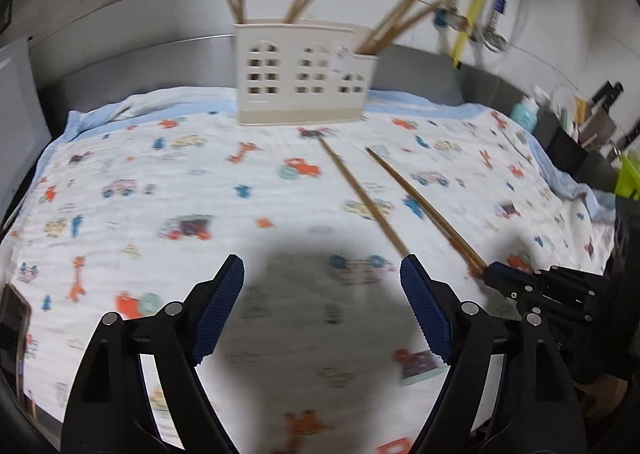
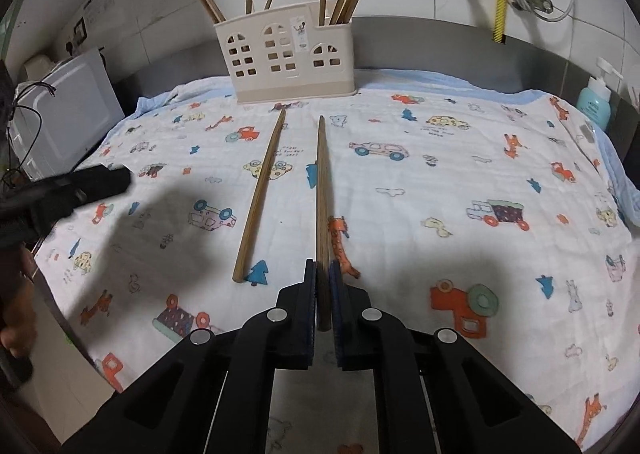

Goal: Organize utensils
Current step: 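Grasp a loose chopstick with the right tool while the left tool approaches the other, then grasp the last chopstick with the left tool while the right tool holds its chopstick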

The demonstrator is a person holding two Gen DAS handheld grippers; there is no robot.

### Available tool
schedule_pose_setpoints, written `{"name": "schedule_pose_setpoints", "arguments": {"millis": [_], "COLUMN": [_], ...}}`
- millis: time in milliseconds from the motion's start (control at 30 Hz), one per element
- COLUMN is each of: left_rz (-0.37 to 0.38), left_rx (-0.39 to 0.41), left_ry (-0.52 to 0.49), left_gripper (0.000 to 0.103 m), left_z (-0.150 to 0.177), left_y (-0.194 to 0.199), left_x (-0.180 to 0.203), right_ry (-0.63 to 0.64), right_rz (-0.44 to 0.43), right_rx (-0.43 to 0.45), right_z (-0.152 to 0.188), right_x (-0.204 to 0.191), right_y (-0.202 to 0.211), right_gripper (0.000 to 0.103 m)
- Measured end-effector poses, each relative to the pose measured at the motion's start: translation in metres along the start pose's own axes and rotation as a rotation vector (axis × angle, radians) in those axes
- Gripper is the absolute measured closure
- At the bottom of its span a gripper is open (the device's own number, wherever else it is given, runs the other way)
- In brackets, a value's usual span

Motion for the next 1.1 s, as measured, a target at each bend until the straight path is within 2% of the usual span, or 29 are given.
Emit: {"name": "schedule_pose_setpoints", "arguments": {"millis": [100, 167, 233, 367, 633, 767, 867, 1100], "left_rz": [0.021, 0.03, 0.051, 0.077, 0.041, 0.0, 0.007, 0.029], "left_rx": [-0.02, -0.039, -0.065, -0.11, -0.15, -0.142, -0.144, -0.15], "left_ry": [-0.009, -0.018, -0.004, 0.022, 0.0, -0.013, -0.003, 0.031], "left_gripper": [0.024, 0.036, 0.037, 0.05, 0.068, 0.08, 0.088, 0.089], "left_z": [0.005, 0.006, 0.008, 0.01, 0.014, 0.016, 0.014, 0.014], "left_y": [-0.009, -0.016, -0.025, -0.043, -0.068, -0.073, -0.072, -0.071], "left_x": [0.019, 0.029, 0.037, 0.047, 0.066, 0.064, 0.057, 0.047], "right_ry": [-0.001, -0.011, -0.033, -0.045, -0.051, -0.051, -0.053, -0.052], "right_rz": [-0.001, -0.003, -0.014, -0.013, -0.015, -0.017, -0.018, -0.01], "right_rx": [0.002, 0.005, 0.004, 0.002, -0.004, -0.003, -0.003, -0.005], "right_z": [0.004, 0.006, 0.008, 0.012, 0.018, 0.019, 0.019, 0.021], "right_x": [0.006, 0.011, 0.017, 0.024, 0.027, 0.026, 0.026, 0.027], "right_y": [0.005, 0.008, 0.009, 0.011, 0.009, 0.009, 0.01, 0.009], "right_gripper": [0.096, 0.096, 0.096, 0.096, 0.096, 0.096, 0.096, 0.096]}}
Point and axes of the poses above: each gripper's, at about its wrist camera, not at the fingertips, and y roughly against the way its jaws point, x to its right, z to its underside, the point moved 1 cm from there along -y, roughly the way its jaws point, and after that the axes turned 6 degrees about x, right-handed, at the moved point
